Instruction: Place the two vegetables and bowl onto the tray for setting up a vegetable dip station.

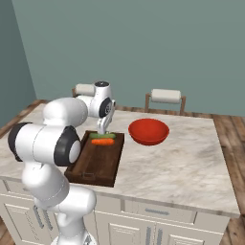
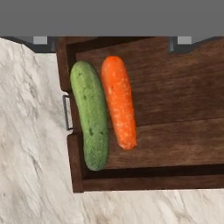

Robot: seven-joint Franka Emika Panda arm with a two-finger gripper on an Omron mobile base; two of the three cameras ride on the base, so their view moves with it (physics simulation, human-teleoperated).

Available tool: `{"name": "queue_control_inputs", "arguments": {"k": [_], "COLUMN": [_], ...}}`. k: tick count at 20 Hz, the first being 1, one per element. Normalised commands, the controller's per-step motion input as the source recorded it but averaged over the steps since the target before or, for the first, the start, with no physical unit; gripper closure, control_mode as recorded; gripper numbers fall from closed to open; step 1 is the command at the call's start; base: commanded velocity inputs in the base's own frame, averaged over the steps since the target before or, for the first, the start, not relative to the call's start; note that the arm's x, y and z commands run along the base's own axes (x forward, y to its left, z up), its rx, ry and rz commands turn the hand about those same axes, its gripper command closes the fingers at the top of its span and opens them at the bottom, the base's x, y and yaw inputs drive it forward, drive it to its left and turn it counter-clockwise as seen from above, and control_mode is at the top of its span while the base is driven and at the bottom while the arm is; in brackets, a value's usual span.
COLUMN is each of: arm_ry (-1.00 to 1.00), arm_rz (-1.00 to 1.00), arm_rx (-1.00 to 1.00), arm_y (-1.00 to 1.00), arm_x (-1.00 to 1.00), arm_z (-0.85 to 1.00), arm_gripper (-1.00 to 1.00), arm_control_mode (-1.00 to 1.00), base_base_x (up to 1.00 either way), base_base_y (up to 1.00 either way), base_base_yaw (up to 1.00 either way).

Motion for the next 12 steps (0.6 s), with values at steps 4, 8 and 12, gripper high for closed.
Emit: {"name": "queue_control_inputs", "arguments": {"k": [4, 8, 12], "arm_ry": [0.00, 0.00, 0.00], "arm_rz": [-0.09, -0.11, -0.15], "arm_rx": [0.00, -0.01, 0.00], "arm_y": [-0.17, -0.10, -0.06], "arm_x": [-0.20, -0.21, -0.27], "arm_z": [0.16, 0.16, 0.12], "arm_gripper": [-1.00, -1.00, -1.00], "arm_control_mode": [-1.00, -1.00, -1.00], "base_base_x": [0.00, 0.00, 0.00], "base_base_y": [0.00, 0.00, 0.00], "base_base_yaw": [0.00, 0.00, 0.00]}}
